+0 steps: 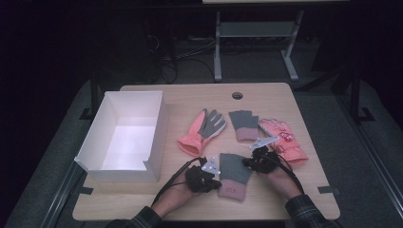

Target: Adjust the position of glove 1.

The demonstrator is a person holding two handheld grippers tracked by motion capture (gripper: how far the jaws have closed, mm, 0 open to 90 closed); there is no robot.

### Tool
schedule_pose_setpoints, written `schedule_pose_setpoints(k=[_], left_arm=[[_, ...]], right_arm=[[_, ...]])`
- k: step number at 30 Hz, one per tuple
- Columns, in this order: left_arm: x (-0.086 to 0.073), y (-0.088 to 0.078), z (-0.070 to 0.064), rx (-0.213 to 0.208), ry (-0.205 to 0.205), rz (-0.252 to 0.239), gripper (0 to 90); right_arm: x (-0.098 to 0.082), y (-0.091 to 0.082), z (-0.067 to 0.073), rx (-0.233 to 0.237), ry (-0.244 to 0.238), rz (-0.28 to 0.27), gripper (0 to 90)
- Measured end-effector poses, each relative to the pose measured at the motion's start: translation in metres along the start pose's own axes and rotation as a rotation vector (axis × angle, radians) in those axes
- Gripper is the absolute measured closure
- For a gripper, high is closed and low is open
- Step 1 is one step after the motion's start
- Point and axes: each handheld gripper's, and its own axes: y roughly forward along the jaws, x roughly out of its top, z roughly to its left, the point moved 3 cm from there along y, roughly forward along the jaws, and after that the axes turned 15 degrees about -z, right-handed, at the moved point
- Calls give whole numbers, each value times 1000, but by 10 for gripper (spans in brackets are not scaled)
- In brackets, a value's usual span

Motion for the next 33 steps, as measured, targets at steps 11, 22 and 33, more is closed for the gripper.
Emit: schedule_pose_setpoints(k=[11, 22, 33], left_arm=[[8, 19, -14, -61, 14, -10, 897], [9, 13, -5, -29, 9, -25, 789], [-2, -25, 13, 38, -45, -78, 396]], right_arm=[[8, 14, 5, -1, -18, -7, 900], [14, 14, 0, 36, 18, -25, 900], [17, 3, -5, -19, 42, -74, 725]])
